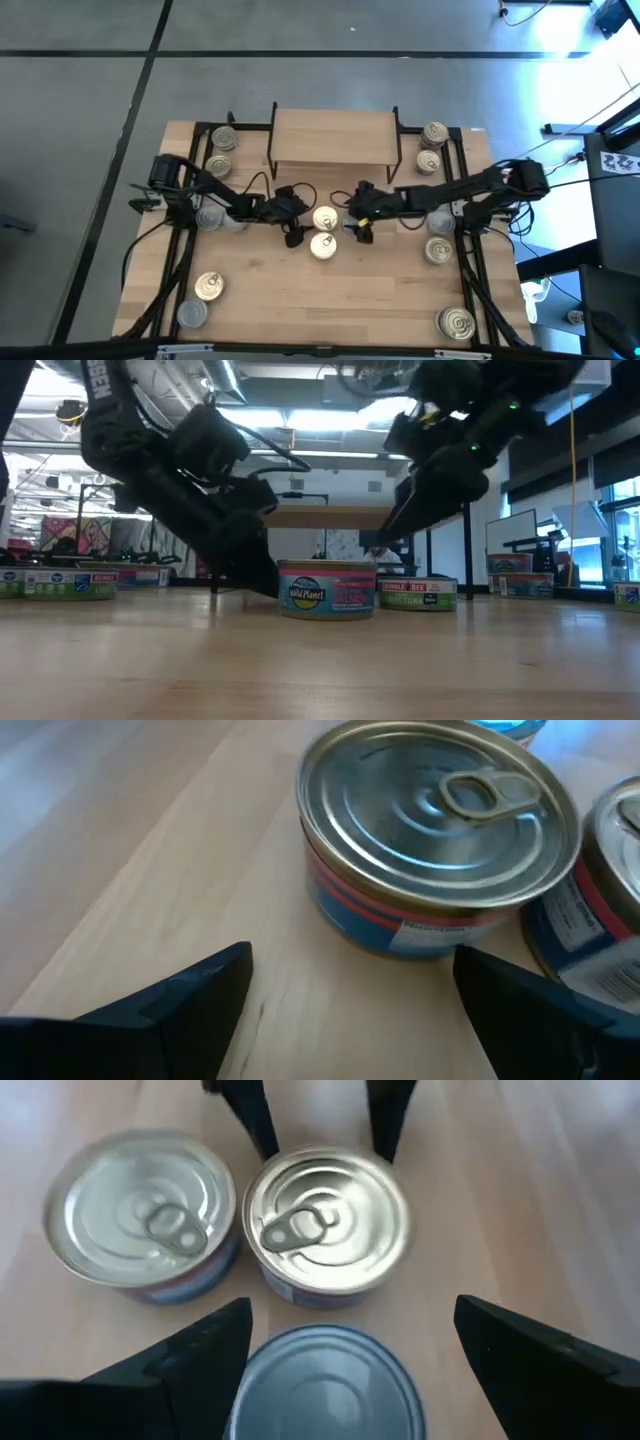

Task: Stack canned seafood by type on shelf
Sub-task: Put the blue pink tuna can on the shelf

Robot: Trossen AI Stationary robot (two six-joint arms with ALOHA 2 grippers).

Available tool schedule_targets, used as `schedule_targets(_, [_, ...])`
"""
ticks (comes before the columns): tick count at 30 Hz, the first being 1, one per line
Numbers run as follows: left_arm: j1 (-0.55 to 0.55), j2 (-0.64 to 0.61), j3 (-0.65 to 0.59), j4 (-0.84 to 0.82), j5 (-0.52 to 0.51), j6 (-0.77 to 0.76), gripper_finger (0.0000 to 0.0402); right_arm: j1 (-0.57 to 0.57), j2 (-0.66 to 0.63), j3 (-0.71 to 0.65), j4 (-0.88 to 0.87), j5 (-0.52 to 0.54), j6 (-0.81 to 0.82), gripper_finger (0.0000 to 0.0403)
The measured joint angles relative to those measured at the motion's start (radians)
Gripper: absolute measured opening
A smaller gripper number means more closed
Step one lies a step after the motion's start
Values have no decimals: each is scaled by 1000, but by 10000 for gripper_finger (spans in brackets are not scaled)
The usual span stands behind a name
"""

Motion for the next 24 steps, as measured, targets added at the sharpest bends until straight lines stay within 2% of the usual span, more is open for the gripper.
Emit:
schedule_targets(8, [4,8,14,-11,6,33,347,-3,130,152,-175,-1,5,346])
schedule_targets(15, [4,8,14,-11,6,15,347,-24,196,171,-176,-31,14,346])
schedule_targets(24, [4,8,14,-13,6,17,347,-29,211,170,-118,-30,8,346])
